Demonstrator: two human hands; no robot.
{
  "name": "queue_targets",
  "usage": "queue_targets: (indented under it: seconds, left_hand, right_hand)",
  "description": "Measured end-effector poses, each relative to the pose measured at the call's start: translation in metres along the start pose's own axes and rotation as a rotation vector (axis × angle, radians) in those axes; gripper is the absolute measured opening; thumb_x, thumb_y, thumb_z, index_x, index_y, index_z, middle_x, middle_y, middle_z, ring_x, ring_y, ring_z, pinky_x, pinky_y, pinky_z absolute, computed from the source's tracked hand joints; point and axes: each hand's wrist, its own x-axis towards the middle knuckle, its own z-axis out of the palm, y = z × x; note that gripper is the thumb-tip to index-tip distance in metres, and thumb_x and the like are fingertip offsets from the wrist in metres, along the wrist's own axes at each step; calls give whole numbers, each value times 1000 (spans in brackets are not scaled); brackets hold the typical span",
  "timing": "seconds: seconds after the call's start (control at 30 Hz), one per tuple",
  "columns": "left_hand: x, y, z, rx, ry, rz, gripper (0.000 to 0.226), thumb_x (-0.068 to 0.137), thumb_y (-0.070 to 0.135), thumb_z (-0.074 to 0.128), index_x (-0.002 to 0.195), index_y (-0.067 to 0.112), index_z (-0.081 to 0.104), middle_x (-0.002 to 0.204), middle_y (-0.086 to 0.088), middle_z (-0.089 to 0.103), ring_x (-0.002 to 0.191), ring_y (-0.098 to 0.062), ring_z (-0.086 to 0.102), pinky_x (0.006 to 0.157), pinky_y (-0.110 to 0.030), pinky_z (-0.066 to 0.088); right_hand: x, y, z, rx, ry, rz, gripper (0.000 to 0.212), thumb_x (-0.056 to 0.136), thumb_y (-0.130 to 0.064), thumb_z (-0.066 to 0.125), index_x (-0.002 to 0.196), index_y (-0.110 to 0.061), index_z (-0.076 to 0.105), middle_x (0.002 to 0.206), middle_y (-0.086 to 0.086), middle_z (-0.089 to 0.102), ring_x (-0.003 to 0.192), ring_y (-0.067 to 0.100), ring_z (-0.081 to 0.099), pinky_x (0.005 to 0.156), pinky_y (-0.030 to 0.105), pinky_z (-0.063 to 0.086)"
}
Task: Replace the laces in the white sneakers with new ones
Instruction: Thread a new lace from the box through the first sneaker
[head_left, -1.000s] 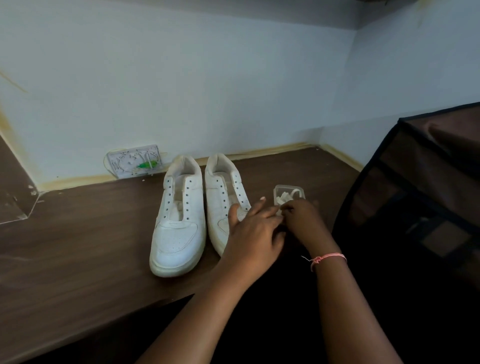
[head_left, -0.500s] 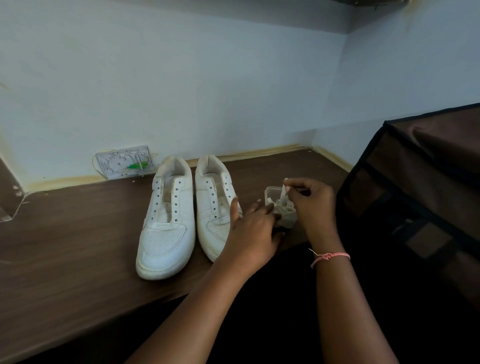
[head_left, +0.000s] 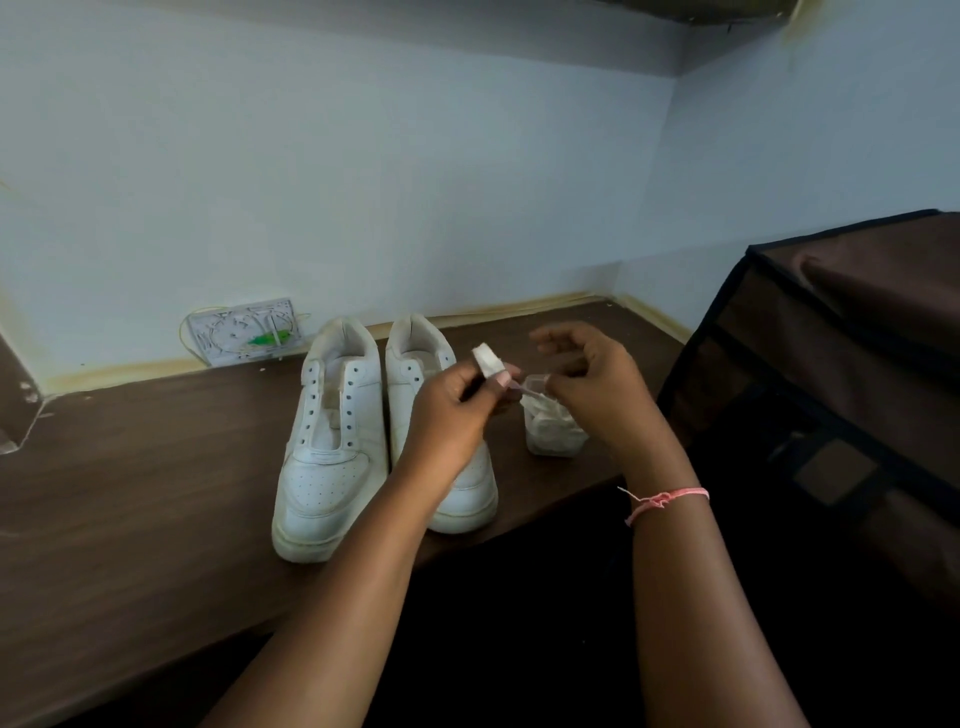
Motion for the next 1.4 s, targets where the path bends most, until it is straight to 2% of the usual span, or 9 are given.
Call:
queue_targets:
  seconds: [0.13, 0.3, 0.5, 0.63, 0.77, 0.9, 1.0, 1.23, 1.4]
  left_hand:
    - [-1, 8, -1, -218, 18, -42, 21, 102, 13, 48, 104, 1, 65, 109, -15, 71, 100, -22, 71, 85, -27, 56]
    - [4, 23, -7, -566, 58, -72, 25, 107, 19, 36, 89, 10, 52, 112, -23, 69, 109, -31, 68, 91, -35, 56]
    - [10, 35, -26, -883, 162, -60, 32, 107, 22, 34, 81, 15, 51, 64, -5, 59, 70, -23, 68, 76, -38, 59]
    - [12, 37, -44, -302, 273, -1, 30, 104, 30, 43, 79, 18, 55, 54, 7, 41, 41, -5, 34, 46, -20, 33]
    - [2, 29, -54, 653, 74, 80, 13, 87, 44, 69, 91, 31, 68, 70, 14, 61, 64, 2, 57, 60, -21, 42]
    - [-3, 9, -47, 882, -69, 30, 27, 76, 42, 80, 99, 33, 70, 91, 14, 64, 85, -8, 61, 84, -37, 50]
    - [-1, -4, -45, 982, -49, 7, 28, 76, 42, 79, 99, 34, 65, 96, 14, 65, 92, -10, 60, 88, -40, 47]
    - [3, -14, -45, 1052, -39, -43, 29, 80, 45, 75, 75, 34, 48, 82, 13, 56, 81, -12, 56, 76, -34, 40]
    - [3, -13, -48, 885, 38, 33, 38, 73, 34, 83, 93, 26, 53, 94, 11, 54, 82, -10, 57, 72, -33, 46]
  right_hand:
    - [-3, 24, 8, -255, -143, 182, 45, 83, -2, 70, 125, -15, 61, 106, -2, 57, 77, -1, 51, 52, 2, 37]
    - [-7, 37, 21, -116, 66, 178, 15, 91, -1, 61, 96, -15, 64, 77, -6, 54, 53, -13, 53, 45, 0, 33]
    - [7, 60, 24, -323, 192, 194, 15, 88, -2, 61, 89, -15, 69, 103, 6, 64, 78, 12, 55, 67, 19, 40]
    - [6, 69, 24, -343, 202, 166, 22, 86, 3, 59, 103, -7, 68, 108, 10, 61, 86, 12, 51, 68, 13, 34]
    - [10, 75, 31, -361, 117, 144, 29, 83, -13, 69, 109, -25, 69, 108, -1, 56, 94, 13, 55, 64, 9, 34]
    - [9, 83, 42, -567, 73, 115, 26, 80, -36, 64, 104, -29, 71, 113, -8, 54, 117, 24, 47, 85, 20, 25]
    - [8, 76, 39, -508, 127, 120, 10, 81, -15, 70, 88, -21, 72, 111, -1, 58, 115, 26, 45, 93, 31, 41]
    - [6, 70, 29, -356, 168, 82, 25, 75, 4, 68, 96, -8, 68, 103, 3, 56, 93, 18, 55, 78, 26, 45]
    - [10, 72, 28, -316, 219, 97, 30, 80, 8, 58, 95, -17, 66, 96, -1, 58, 79, 9, 54, 60, 7, 37]
